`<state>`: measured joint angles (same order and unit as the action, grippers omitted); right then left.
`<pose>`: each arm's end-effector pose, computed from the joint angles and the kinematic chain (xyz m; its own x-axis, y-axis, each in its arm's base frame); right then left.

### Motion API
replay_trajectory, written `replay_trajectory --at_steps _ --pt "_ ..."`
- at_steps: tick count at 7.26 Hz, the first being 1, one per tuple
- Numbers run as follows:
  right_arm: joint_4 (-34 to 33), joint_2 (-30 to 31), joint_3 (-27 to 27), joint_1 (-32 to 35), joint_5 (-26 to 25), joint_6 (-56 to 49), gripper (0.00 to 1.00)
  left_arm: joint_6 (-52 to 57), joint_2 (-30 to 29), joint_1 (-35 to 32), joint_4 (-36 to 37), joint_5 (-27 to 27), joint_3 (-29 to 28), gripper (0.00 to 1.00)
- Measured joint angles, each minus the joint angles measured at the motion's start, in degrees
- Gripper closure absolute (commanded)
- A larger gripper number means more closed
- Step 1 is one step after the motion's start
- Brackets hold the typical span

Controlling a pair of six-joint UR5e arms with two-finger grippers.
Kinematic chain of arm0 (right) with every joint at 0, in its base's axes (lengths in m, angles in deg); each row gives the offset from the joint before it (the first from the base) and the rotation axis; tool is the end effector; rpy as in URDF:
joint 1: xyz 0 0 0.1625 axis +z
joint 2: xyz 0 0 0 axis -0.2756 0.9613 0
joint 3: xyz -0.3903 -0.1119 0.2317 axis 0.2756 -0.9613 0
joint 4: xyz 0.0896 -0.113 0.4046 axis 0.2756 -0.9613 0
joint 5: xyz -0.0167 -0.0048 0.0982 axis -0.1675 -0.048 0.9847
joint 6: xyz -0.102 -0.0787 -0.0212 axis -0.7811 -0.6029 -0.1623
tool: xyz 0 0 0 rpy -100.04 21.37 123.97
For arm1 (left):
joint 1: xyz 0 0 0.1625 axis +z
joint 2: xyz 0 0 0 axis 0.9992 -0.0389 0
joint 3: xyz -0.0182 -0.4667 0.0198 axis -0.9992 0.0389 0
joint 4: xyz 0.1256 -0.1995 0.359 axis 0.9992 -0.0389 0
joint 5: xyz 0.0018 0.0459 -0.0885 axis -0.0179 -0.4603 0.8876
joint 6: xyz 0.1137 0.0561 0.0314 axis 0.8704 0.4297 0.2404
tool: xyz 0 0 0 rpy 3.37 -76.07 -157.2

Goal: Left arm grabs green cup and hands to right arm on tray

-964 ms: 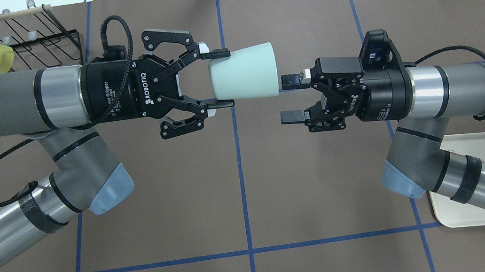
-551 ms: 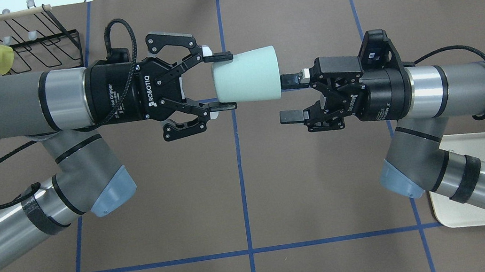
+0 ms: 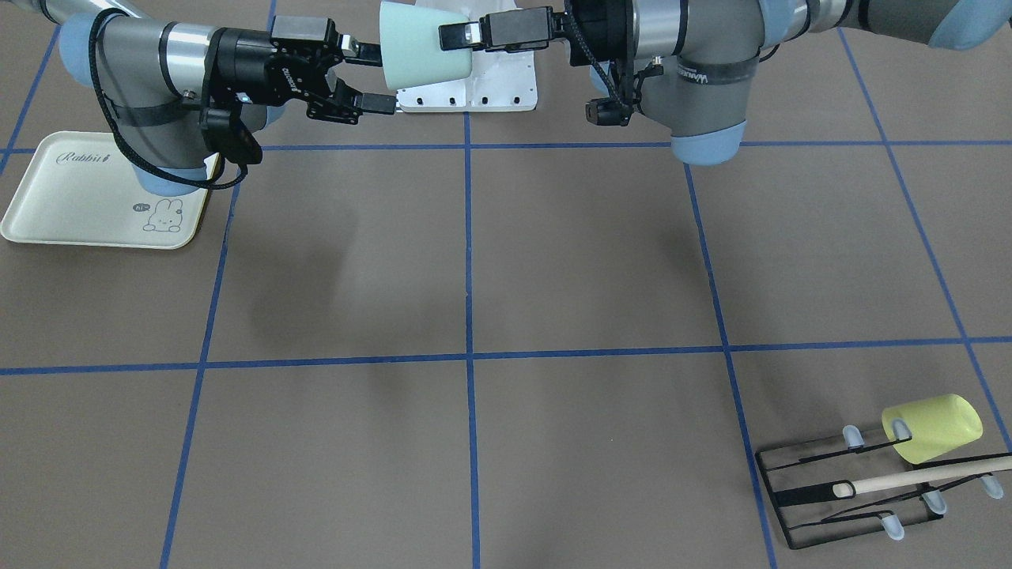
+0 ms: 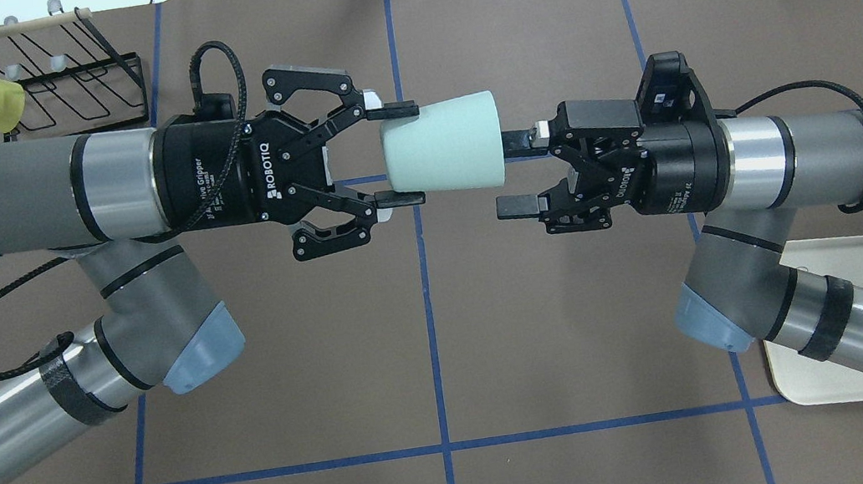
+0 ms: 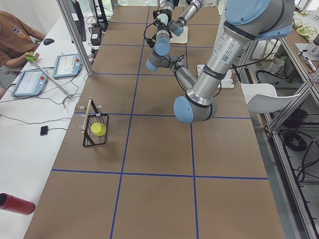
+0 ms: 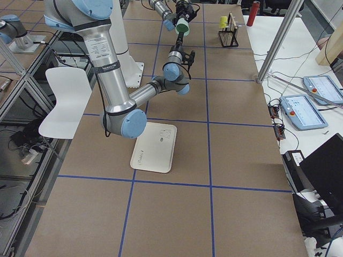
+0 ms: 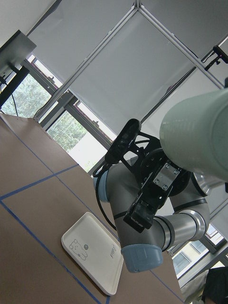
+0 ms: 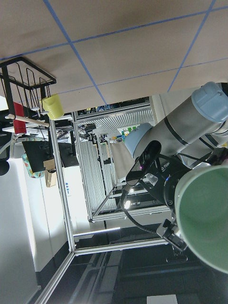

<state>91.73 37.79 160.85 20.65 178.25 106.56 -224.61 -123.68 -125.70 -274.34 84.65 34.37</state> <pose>-0.3998 -0.4090 0.2623 -0.6763 0.1625 0.7185 0.0149 0.9782 -0.2072 0.4287 -0.4302 0.1265 -0.4833 -0.6884 -0.5408 -0.4133 0.7240 -0.5522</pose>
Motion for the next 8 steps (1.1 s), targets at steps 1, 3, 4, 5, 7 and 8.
replay_trajectory --at_steps 1,3,4,5,7,8 --pt "0.0 -0.09 -0.01 0.0 -0.05 0.01 0.07 0.02 0.04 0.31 0.0 0.0 0.02 1.0" --pt "0.06 -0.29 0.18 0.0 -0.01 0.15 0.16 0.0 -0.08 0.59 0.18 -0.08 -0.02 1.0" --pt "0.11 -0.31 0.47 0.0 0.1 0.22 0.25 0.06 -0.24 0.77 0.73 -0.24 -0.05 1.0" --pt "0.22 -0.34 0.88 -0.03 0.26 0.24 0.33 0.11 -0.36 1.01 1.26 -0.31 -0.08 1.0" --pt "0.44 -0.29 1.72 -0.2 0.53 0.26 0.54 0.23 -0.49 1.67 1.62 -0.41 -0.19 1.0" --pt "0.56 -0.24 2.0 -0.22 0.58 0.26 0.62 0.28 -0.52 1.99 1.65 -0.43 -0.24 1.0"
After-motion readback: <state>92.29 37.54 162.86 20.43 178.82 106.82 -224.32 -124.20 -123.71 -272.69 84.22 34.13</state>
